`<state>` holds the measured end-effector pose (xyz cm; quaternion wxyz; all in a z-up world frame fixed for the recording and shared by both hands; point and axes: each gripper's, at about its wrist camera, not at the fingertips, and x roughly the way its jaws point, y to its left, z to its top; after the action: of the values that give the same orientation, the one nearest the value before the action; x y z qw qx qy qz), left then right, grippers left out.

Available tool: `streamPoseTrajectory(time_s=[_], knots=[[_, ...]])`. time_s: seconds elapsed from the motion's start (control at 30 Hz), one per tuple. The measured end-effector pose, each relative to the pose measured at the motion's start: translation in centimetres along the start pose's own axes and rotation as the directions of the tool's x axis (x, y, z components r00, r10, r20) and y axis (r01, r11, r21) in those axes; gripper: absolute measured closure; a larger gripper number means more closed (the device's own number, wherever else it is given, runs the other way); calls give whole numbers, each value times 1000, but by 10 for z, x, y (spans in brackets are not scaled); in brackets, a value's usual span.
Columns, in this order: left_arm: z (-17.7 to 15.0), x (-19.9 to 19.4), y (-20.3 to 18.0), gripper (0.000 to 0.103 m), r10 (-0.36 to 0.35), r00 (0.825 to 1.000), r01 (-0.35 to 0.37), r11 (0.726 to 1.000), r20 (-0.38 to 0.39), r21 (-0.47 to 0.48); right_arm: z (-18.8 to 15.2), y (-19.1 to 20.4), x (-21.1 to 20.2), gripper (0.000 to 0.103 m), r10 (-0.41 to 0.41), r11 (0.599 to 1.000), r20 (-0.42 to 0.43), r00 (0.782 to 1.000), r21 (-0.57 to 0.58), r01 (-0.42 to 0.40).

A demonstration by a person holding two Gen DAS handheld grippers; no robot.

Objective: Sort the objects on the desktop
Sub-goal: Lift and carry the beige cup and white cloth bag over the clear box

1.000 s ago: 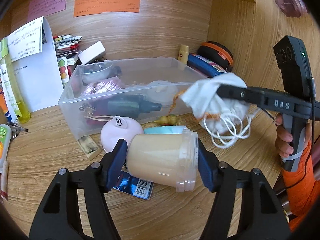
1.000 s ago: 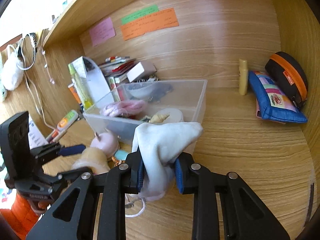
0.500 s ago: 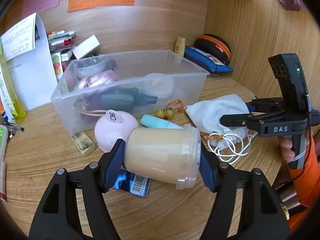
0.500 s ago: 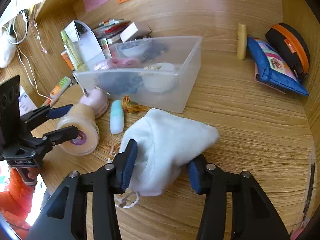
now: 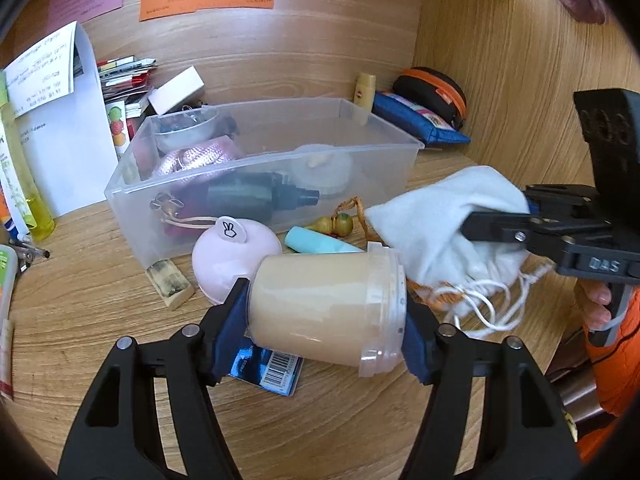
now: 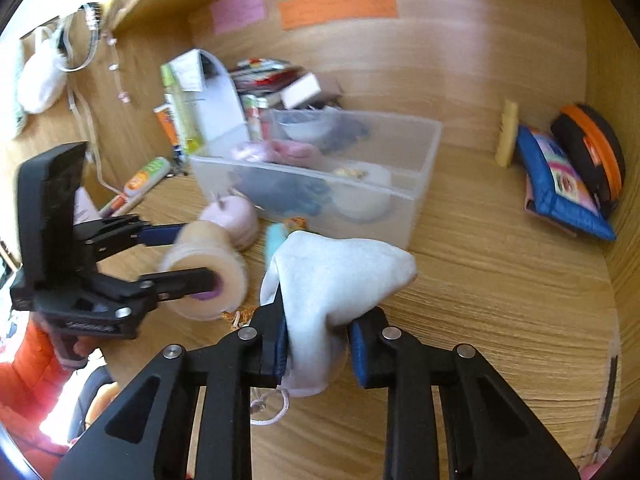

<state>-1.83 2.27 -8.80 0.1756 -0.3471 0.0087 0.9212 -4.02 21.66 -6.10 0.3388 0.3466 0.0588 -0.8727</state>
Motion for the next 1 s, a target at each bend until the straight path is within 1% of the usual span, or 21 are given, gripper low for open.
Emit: streamPoseTrajectory(time_s=[0.07,0.17,0.23,0.37,0.43,0.67,0.8,1.0], knots=[[0,-3,4,37,-9,1000,9,1000,13,-19,3,6,-6,81,16,1000,9,1000,-12,-16],[1,-9,7,37,-14,999,15,999,38,-40,8,10,-17,81,2,1000,43,999,-20,-1],[2,-12,10,37,-19,998,22,998,53,-55,14,10,-22,81,8,1000,62,998,-13,-7],[7,-18,16,37,-23,997,28,997,70,-75,30,8,-24,81,-7,1000,93,996,3,7],[11,-21,17,37,-13,997,20,997,83,-78,37,6,-25,81,-14,1000,109,994,12,13],[27,-40,25,37,-1,991,13,996,136,-91,62,-5,-26,81,-4,998,164,986,63,-7],[39,-50,33,37,24,986,-6,994,166,-109,77,-10,-24,81,-1,996,193,981,88,-16],[60,-53,43,37,64,980,-43,993,187,-114,99,-16,-17,80,-7,993,220,976,114,-18]])
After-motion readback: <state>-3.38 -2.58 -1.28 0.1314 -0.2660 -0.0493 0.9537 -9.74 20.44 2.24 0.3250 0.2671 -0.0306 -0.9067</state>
